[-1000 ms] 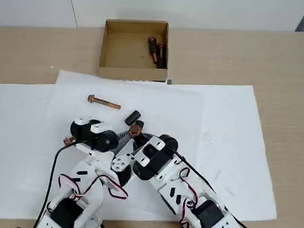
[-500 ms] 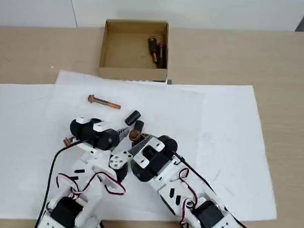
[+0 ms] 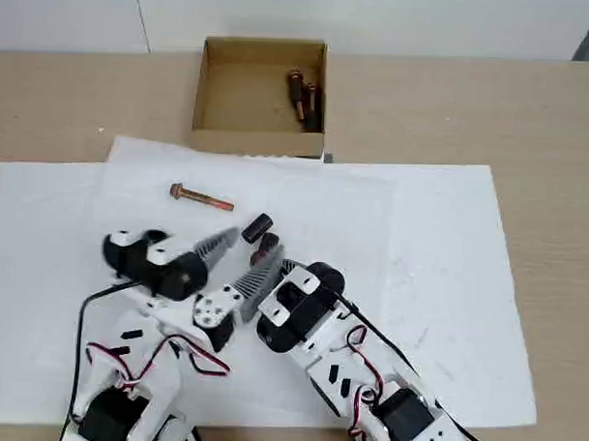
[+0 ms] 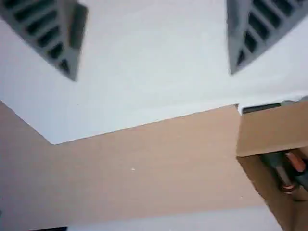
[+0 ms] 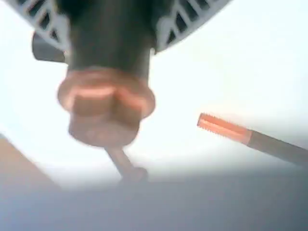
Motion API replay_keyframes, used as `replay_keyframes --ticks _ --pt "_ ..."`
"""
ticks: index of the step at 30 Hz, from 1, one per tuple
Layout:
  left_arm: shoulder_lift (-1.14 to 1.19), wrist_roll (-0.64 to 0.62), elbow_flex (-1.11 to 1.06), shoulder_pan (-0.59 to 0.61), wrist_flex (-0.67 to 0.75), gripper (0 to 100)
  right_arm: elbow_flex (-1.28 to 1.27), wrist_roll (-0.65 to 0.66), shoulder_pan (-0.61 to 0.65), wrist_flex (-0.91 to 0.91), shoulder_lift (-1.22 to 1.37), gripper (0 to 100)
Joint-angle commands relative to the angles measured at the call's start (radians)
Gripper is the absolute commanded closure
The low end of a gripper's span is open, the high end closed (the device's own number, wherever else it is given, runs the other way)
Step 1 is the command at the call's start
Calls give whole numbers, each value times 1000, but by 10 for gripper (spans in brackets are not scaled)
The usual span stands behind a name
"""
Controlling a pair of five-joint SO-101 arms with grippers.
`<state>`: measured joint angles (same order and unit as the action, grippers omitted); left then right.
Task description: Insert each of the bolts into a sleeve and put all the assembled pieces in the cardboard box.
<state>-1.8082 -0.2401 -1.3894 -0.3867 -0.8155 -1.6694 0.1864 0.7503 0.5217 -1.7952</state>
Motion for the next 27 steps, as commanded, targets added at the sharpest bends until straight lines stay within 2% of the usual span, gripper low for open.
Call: replay_keyframes --ticks 1,2,7,9,12,18,23,27 --pt "-6 51 44 72 -6 951 -14 -8 -8 -33 -2 995" --pt "-6 66 44 98 -6 996 -14 -8 -16 -33 -2 995" --pt "-6 118 22 212 -8 994 -14 -18 -81 -31 -2 995" --pt "-6 170 -7 249 -6 994 -14 -68 -116 -19 -2 995" --pt "-8 245 -76 324 -6 994 -8 -135 -156 77 -2 995" --pt "-8 325 -237 459 -5 994 9 -178 -217 234 -2 995" --pt "-6 358 -291 499 -8 993 91 -206 -249 274 -1 995" --pt "-6 356 -292 494 -71 993 178 -236 -249 349 2 995"
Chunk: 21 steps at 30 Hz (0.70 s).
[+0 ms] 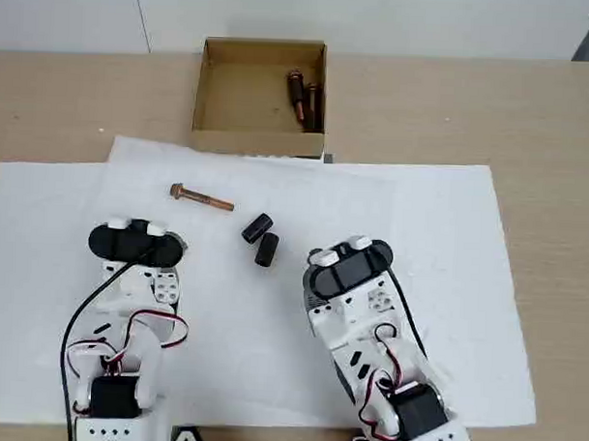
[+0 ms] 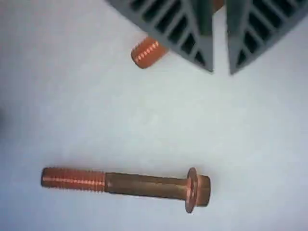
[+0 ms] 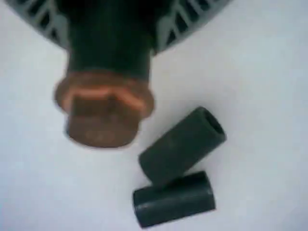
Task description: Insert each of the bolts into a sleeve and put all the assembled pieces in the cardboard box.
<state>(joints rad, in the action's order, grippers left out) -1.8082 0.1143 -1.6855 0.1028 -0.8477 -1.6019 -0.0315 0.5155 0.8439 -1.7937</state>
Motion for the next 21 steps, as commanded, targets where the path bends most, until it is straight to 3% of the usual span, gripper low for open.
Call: replay_keyframes --ticks 1,7,14,21 --pt "-8 2 4 5 -51 993 130 -18 -15 35 5 995" --pt "-8 2 5 8 -60 993 347 -43 -19 36 245 995" --pt "-8 2 5 5 -60 993 812 -74 -131 -74 857 995" --pt "-8 5 5 5 -60 993 1310 -68 -150 -82 1428 995"
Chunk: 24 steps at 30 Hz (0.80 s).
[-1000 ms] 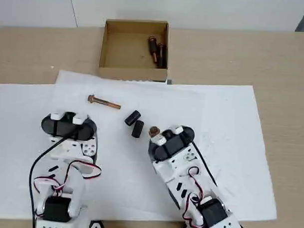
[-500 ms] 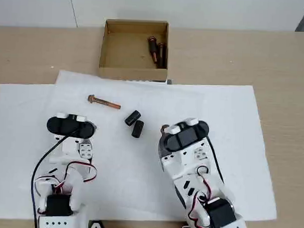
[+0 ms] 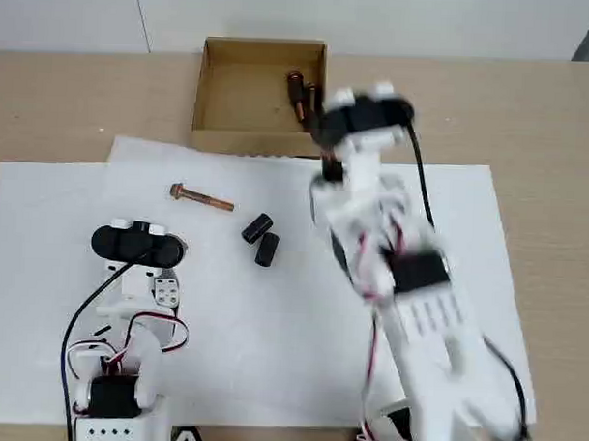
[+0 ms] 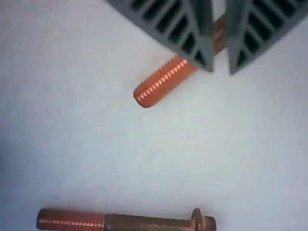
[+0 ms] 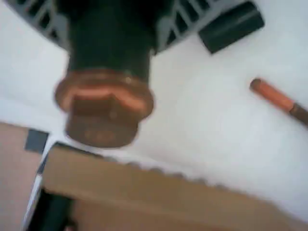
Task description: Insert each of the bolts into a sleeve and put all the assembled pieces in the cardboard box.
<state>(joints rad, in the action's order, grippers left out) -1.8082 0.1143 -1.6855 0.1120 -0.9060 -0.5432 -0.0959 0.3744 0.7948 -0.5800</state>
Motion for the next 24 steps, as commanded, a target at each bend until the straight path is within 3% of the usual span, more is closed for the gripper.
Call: replay_keyframes --ticks 1,6,14,24 --pt "-8 5 5 -5 -2 993 321 -3 -8 -33 289 995" --pt "-8 5 5 -5 -2 993 671 12 -5 -33 633 995" --pt "-8 5 5 -5 -2 993 1197 187 13 -62 1073 995" --pt "-8 5 5 -5 -2 993 1554 342 73 -127 1422 991"
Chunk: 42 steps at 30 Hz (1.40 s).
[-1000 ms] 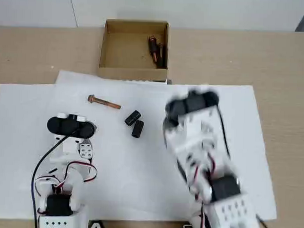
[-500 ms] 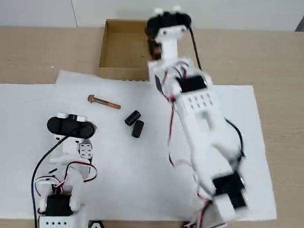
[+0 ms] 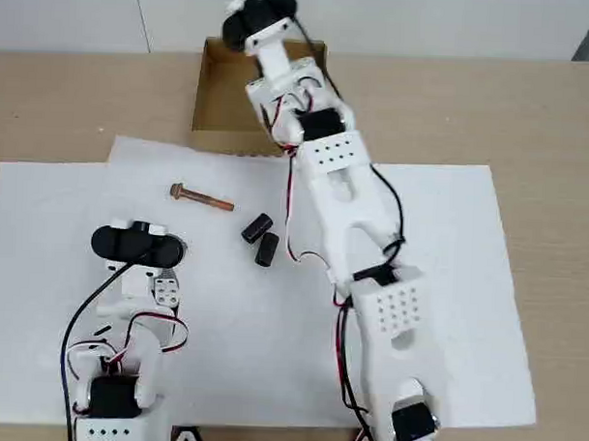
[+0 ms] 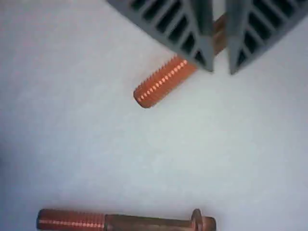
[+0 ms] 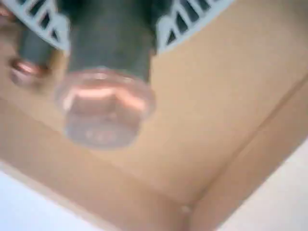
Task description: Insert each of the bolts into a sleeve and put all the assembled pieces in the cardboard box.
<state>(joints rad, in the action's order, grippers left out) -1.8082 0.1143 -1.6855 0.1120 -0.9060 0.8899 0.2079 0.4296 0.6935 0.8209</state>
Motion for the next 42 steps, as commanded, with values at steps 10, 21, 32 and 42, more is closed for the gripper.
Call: replay_keyframes --ticks 10,21,32,42 --pt "-8 5 5 -5 -2 993 178 163 56 -21 137 847" --pt "-8 5 5 -5 -2 993 239 153 64 99 93 861" --pt "-8 5 5 -5 -2 993 483 123 85 536 10 996" --pt "-8 5 5 -5 -2 993 793 -61 134 984 -2 996"
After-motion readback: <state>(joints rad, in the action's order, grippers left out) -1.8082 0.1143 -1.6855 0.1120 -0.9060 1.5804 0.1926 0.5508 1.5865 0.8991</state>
